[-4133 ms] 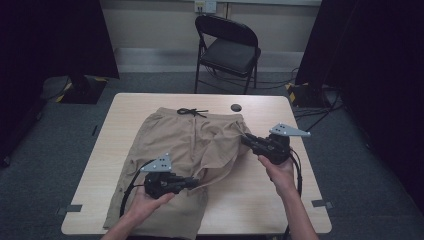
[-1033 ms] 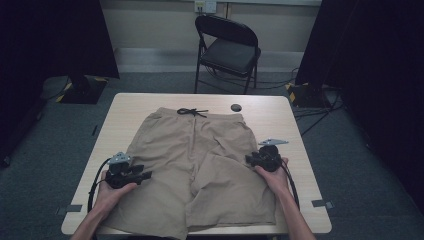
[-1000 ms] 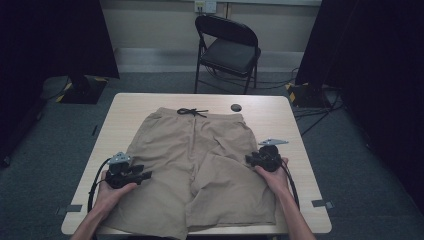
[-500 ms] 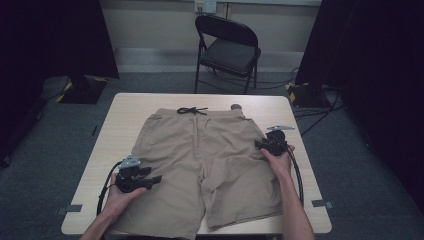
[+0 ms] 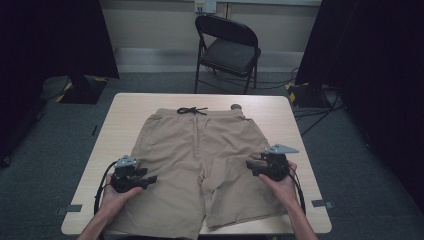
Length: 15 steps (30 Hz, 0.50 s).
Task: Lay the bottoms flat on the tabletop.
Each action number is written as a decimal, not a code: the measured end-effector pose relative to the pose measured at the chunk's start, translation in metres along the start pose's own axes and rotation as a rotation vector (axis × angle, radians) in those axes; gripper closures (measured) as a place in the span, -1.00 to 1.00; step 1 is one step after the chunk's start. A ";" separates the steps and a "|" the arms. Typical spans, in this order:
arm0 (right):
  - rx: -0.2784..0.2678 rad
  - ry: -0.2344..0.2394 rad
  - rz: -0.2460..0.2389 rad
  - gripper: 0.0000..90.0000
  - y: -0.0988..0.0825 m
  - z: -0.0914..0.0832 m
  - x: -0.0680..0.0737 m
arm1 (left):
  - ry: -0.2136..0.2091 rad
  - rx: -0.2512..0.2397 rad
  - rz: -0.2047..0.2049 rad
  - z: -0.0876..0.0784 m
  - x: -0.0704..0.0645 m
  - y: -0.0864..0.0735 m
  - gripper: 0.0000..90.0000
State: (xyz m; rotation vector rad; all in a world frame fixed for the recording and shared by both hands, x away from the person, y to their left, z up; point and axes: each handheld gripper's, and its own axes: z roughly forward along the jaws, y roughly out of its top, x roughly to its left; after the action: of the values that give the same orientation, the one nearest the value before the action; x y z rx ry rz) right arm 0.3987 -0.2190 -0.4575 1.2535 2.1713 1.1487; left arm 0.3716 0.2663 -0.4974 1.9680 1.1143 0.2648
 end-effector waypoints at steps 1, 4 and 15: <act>0.005 0.010 -0.005 -0.46 -0.005 -0.003 0.005 | 0.004 -0.003 0.004 -0.001 0.001 -0.001 -0.11; 0.087 0.017 -0.052 -0.55 -0.023 -0.001 0.016 | 0.014 -0.011 0.002 -0.001 0.003 -0.001 -0.12; 0.159 0.000 -0.108 -0.67 -0.045 0.005 0.023 | 0.029 -0.027 0.019 -0.004 0.009 -0.005 -0.13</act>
State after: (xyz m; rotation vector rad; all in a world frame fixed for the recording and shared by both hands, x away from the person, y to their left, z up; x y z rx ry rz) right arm 0.3660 -0.2094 -0.4954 1.1827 2.3385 0.9491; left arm 0.3717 0.2768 -0.5003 1.9572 1.1058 0.3174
